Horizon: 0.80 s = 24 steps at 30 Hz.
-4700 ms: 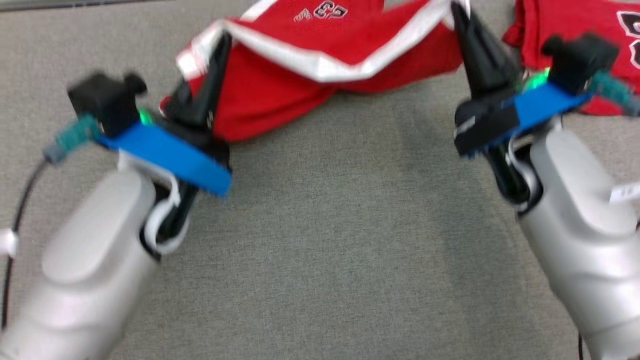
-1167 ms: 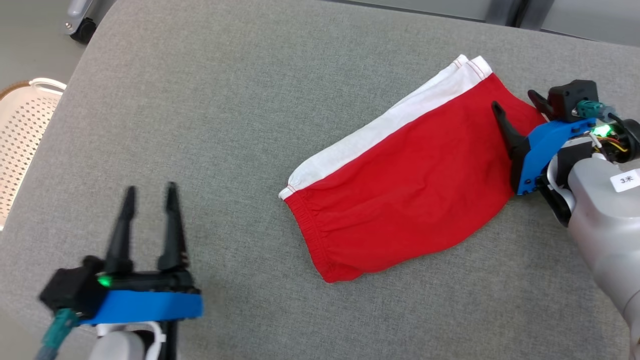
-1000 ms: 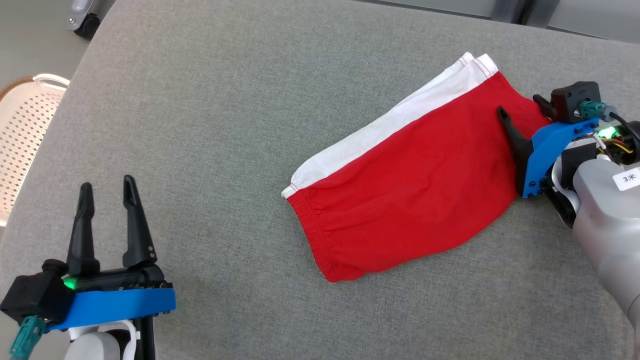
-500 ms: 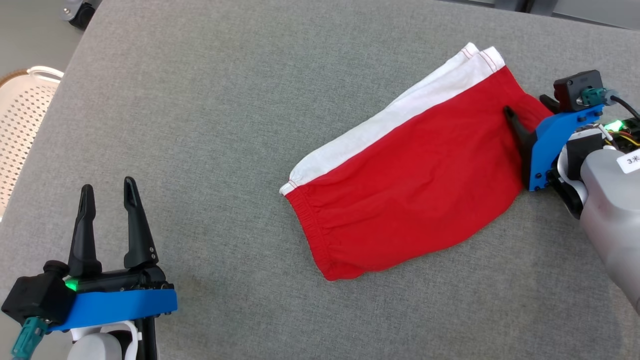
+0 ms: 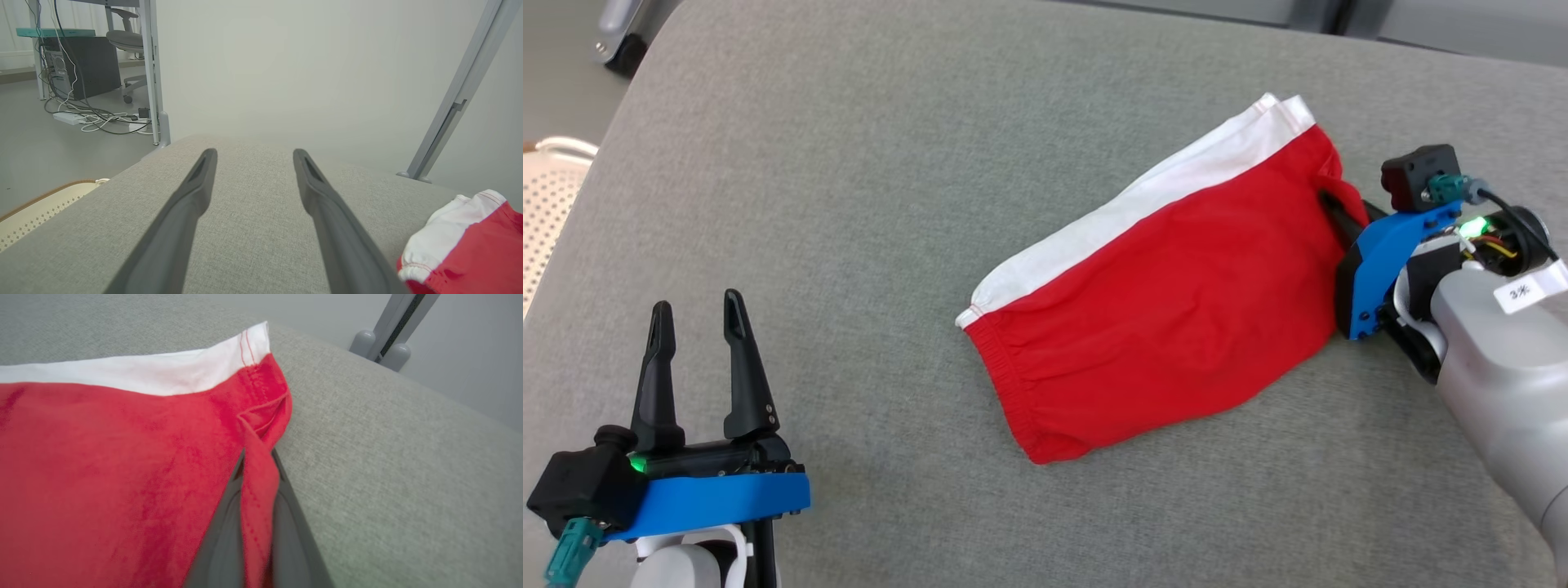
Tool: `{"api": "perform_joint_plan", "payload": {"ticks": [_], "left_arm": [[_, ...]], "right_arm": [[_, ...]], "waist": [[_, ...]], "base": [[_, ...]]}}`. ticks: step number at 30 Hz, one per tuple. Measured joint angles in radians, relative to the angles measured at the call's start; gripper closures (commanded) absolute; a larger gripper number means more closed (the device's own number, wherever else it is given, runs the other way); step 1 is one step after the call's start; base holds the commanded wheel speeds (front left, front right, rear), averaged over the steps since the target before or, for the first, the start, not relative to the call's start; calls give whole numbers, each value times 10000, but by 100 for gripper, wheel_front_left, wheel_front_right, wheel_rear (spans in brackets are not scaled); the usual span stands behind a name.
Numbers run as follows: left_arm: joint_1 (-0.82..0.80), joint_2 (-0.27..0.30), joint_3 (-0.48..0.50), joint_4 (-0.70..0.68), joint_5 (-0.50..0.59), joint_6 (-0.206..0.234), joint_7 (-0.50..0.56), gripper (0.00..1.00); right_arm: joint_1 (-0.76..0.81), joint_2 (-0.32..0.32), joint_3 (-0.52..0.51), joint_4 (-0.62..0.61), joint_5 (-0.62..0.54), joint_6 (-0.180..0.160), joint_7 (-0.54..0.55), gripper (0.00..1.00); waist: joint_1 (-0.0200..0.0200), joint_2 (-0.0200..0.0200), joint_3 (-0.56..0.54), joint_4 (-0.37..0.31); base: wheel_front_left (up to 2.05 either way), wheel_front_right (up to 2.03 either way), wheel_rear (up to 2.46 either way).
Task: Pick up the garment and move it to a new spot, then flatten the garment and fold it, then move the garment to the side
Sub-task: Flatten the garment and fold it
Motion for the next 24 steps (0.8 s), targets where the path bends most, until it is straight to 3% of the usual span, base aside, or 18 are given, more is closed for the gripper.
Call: {"api": "perform_joint_plan", "payload": {"ticks": [16,24], "left_arm": [[529,-4,451,157,1074,0,0,0],[745,-2,744,261,1310,0,0,0]], "right_arm": [[2286,-215,88,-1269,1484,0,-1143,100],[3511,-859,-1488,-1988,1672,0,-1170,100]], "waist": [[-1,0,-1266,-1738],[-2,0,-1725,-2599]], "base": [[0,0,0],[0,0,0]]}}
